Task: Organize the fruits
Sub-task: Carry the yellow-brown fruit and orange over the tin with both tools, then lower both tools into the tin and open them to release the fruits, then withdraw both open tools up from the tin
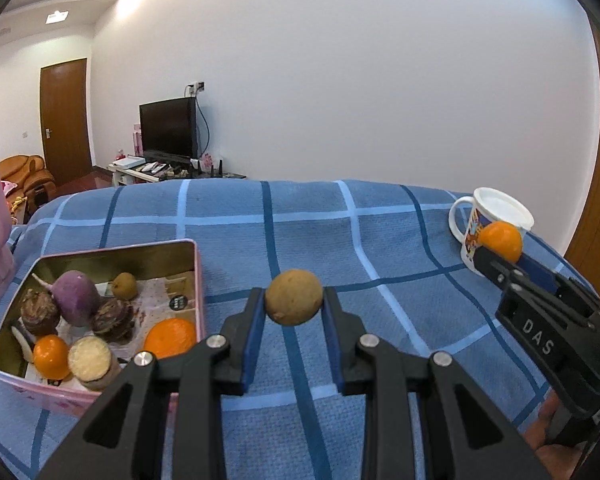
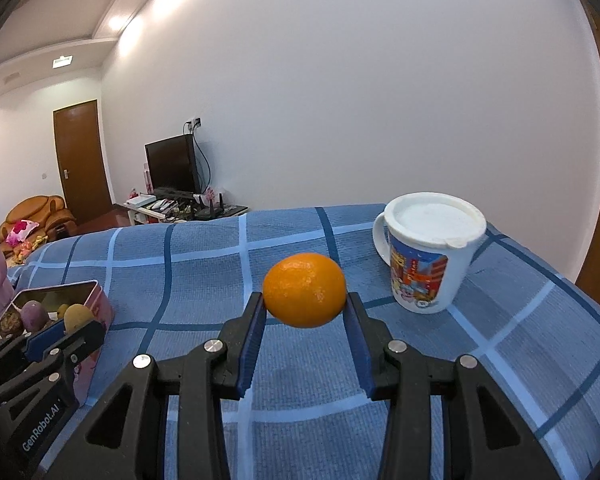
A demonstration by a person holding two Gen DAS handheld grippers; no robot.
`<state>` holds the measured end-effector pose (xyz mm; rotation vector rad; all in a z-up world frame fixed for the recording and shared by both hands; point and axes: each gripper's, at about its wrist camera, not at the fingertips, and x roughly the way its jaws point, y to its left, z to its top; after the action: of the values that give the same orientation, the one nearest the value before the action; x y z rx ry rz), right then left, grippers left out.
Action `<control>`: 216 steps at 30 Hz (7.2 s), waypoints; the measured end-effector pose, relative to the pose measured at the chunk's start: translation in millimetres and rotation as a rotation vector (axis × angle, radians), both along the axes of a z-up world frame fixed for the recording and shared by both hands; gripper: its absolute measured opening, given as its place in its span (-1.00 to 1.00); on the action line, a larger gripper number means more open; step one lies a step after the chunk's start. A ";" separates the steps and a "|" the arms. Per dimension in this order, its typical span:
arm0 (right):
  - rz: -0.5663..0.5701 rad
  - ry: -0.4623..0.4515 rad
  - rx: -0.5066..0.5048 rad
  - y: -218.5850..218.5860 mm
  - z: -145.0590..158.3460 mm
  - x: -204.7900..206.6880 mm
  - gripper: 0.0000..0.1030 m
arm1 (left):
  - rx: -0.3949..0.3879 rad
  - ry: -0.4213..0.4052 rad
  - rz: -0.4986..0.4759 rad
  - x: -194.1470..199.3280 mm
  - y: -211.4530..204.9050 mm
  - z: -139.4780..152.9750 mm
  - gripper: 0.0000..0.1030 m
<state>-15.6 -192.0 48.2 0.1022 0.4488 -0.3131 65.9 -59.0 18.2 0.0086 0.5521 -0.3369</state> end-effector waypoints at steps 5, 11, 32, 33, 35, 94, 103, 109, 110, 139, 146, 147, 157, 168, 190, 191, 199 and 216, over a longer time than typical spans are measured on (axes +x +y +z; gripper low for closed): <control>0.001 -0.014 -0.014 8.4 1.7 -10.7 -0.18 | -0.001 -0.002 0.002 -5.6 5.8 0.3 -0.42; 0.001 -0.031 -0.029 19.8 3.4 -23.7 -0.18 | 0.013 -0.021 -0.001 -14.8 9.5 1.1 -0.42; 0.017 -0.033 -0.040 63.2 4.8 -44.1 -0.18 | 0.036 -0.050 0.013 -36.3 48.0 1.3 -0.42; 0.019 -0.030 -0.038 65.9 4.6 -43.7 -0.18 | 0.039 -0.052 0.016 -36.9 50.6 1.4 -0.42; 0.021 -0.028 -0.029 69.7 4.1 -42.7 -0.18 | 0.043 -0.055 0.021 -37.5 55.2 1.3 -0.42; 0.300 -0.019 -0.025 230.4 -1.3 7.6 -0.18 | 0.063 -0.049 0.199 -7.1 193.6 0.4 -0.42; 0.307 -0.021 -0.024 235.1 -2.5 14.0 -0.18 | 0.046 -0.036 0.226 -0.5 207.3 -0.6 -0.42; 0.321 -0.042 -0.050 240.0 -0.5 12.8 -0.18 | 0.052 -0.034 0.226 1.0 207.7 -1.0 -0.42; 0.321 -0.048 -0.064 241.3 0.0 12.8 -0.18 | 0.056 -0.035 0.227 1.9 207.2 -1.2 -0.42; 0.199 -0.029 -0.053 204.1 -3.6 60.0 -0.18 | 0.082 -0.004 0.207 48.7 176.4 1.6 -0.42; 0.234 0.020 -0.023 208.4 -9.6 90.2 -0.18 | 0.114 0.050 0.215 63.3 177.7 -7.1 -0.42; 0.243 0.031 -0.020 210.6 -10.7 94.0 -0.18 | 0.119 0.058 0.214 65.1 177.4 -8.3 -0.42; 0.327 0.166 0.060 211.8 -25.7 132.6 -0.18 | 0.156 0.057 0.237 76.4 176.4 -11.8 -0.42; 0.407 0.256 0.120 215.6 -39.1 150.7 -0.16 | 0.148 0.053 0.235 77.4 178.3 -12.1 -0.42; 0.101 -0.181 0.074 183.3 -3.2 63.5 0.68 | 0.191 -0.166 0.274 34.3 169.6 6.4 1.00; 0.099 -0.180 0.070 184.2 -2.6 61.3 0.68 | 0.184 -0.170 0.277 32.2 171.0 7.3 1.00; 0.096 -0.187 0.065 190.4 0.8 36.3 0.68 | 0.150 -0.177 0.306 15.5 183.8 8.0 1.00; 0.105 -0.250 -0.010 202.8 8.4 -9.0 0.68 | 0.119 -0.234 0.301 -34.5 194.6 11.4 1.00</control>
<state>-24.6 10.8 56.6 0.1064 0.2041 -0.1963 31.4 135.5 29.6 0.0781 0.3343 -0.0079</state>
